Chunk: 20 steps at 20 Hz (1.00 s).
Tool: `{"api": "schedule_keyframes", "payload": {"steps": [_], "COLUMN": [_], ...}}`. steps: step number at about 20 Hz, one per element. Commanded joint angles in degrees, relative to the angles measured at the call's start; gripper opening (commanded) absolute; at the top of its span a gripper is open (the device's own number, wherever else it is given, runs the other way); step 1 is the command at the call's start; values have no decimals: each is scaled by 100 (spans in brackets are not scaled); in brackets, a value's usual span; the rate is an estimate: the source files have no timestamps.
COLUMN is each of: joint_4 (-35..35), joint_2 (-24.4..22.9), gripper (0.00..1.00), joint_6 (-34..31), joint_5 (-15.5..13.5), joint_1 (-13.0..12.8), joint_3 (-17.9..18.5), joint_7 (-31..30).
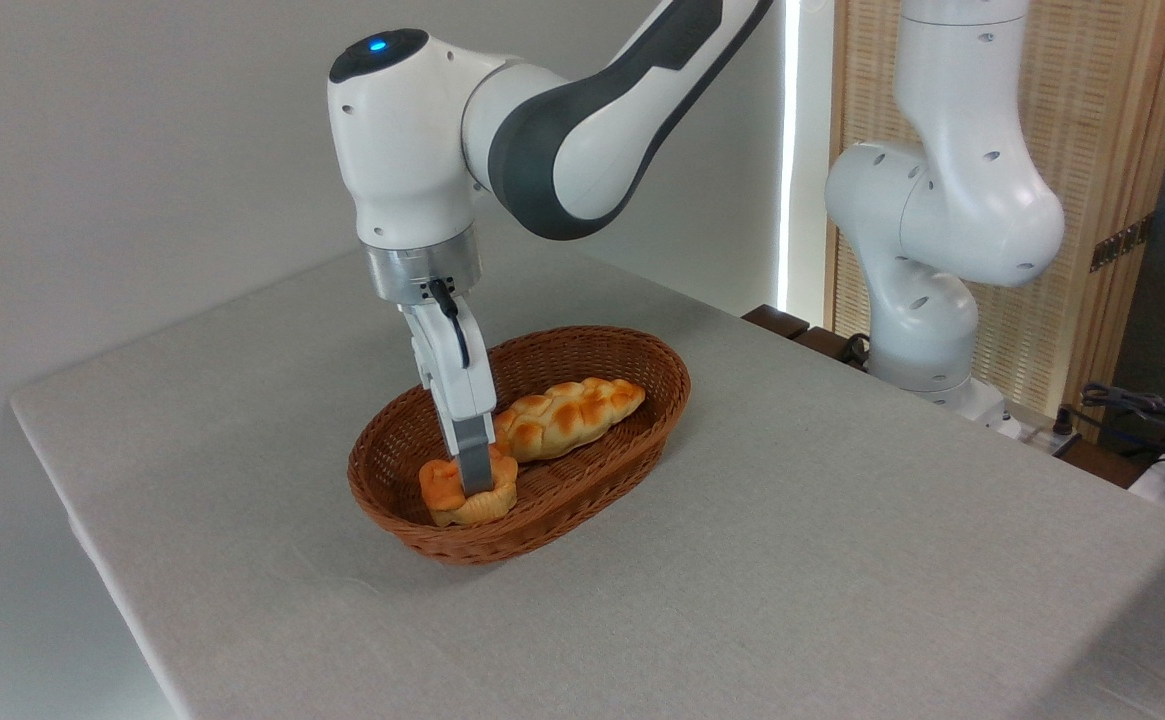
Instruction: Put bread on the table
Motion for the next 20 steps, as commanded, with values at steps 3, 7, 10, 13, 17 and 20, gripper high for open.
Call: {"api": "schedule_keyframes", "payload": {"steps": [3,7,10,13,17,20], "joint_4": [46,422,774,1073,1416,1399], "joint_2": [-33,-103,-155,-243,-270,-183], "gripper": [17,17,17,17,19,19], "joint_6": [-110,-872,-1506,-1920,-2097,-1896], "joint_5": [-52,-122,-175,-262,-193,341], "joint_1": [-3,49,58,129,217,260], "joint_3": [5,13,101,250,592,971], "joint_7": [45,9,9,-17,35,158]}}
